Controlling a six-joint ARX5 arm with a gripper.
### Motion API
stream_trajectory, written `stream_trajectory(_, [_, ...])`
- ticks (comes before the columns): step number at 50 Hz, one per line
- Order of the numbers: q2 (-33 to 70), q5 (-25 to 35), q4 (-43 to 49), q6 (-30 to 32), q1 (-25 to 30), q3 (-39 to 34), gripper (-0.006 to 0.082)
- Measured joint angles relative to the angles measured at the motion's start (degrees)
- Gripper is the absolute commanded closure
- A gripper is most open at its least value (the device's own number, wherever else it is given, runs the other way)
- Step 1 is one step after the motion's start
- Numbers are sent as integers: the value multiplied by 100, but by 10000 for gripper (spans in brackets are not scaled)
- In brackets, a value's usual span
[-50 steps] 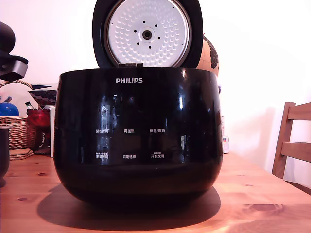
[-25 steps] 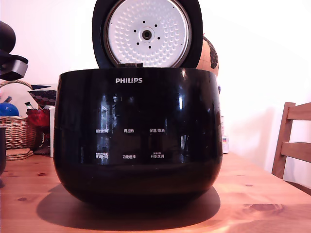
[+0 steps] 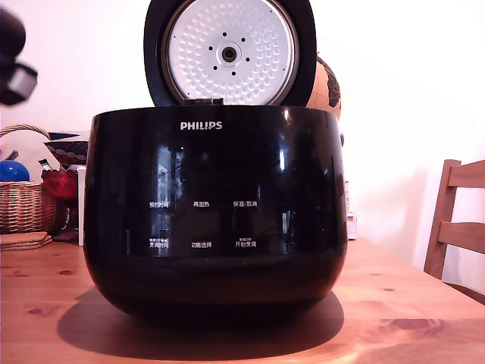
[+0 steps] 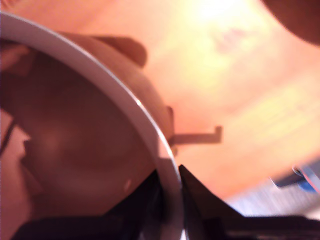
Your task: Pick up the metallic pot next to the rice cooker
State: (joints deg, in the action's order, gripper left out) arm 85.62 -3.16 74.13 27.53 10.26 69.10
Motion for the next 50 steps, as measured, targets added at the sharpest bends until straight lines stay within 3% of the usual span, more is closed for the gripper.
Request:
stream_trajectory(19, [-247,-728,387,-17,520,647,791])
stream_trajectory(50, [-1110,-730,516,-33,1517,1908,791])
